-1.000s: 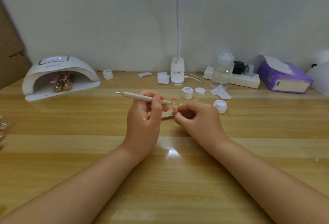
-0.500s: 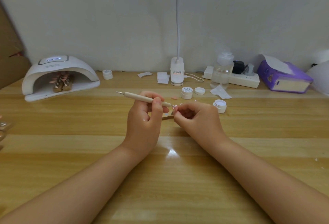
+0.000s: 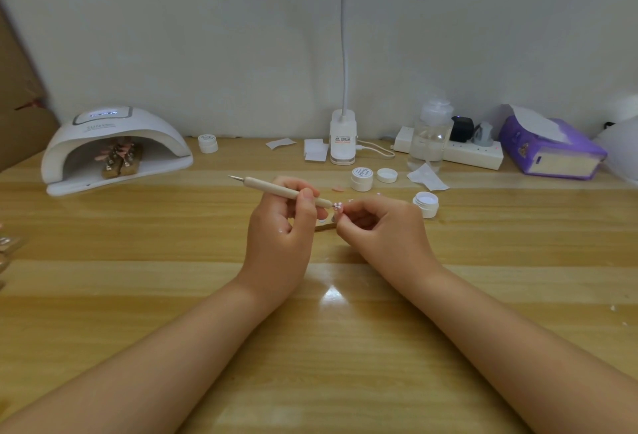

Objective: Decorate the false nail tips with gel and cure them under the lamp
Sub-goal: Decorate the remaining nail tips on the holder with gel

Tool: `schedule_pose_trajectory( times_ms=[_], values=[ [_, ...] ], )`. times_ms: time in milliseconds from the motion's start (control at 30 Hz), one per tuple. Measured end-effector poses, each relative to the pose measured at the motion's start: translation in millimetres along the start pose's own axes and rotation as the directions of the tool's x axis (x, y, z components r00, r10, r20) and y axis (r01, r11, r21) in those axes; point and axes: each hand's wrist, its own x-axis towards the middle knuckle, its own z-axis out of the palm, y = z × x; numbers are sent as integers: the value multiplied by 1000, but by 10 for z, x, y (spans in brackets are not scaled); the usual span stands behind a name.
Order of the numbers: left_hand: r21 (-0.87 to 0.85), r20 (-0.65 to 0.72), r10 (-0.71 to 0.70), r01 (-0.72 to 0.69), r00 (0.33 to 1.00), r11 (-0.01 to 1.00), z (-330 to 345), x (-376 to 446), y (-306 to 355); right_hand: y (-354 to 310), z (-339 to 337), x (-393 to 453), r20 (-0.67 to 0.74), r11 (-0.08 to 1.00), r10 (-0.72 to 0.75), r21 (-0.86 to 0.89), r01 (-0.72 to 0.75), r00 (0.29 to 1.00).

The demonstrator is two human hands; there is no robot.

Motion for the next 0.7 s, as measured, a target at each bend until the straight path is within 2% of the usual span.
schedule_pose_trajectory(
  times_ms=[267,500,700],
  values=[
    [-10,-10,5,-6,1000,1000,-1,1,21,4,-1,0,-7,1000,4,3,-4,1000],
    [-119,-48,25,-31,999,992,3,6,85,22,2,4,-19,1000,13,4,-13,1000],
    [-131,-30,21,-25,999,991,0,1,68,33,10,12,-26,1000,16,5,-15,1000]
  ],
)
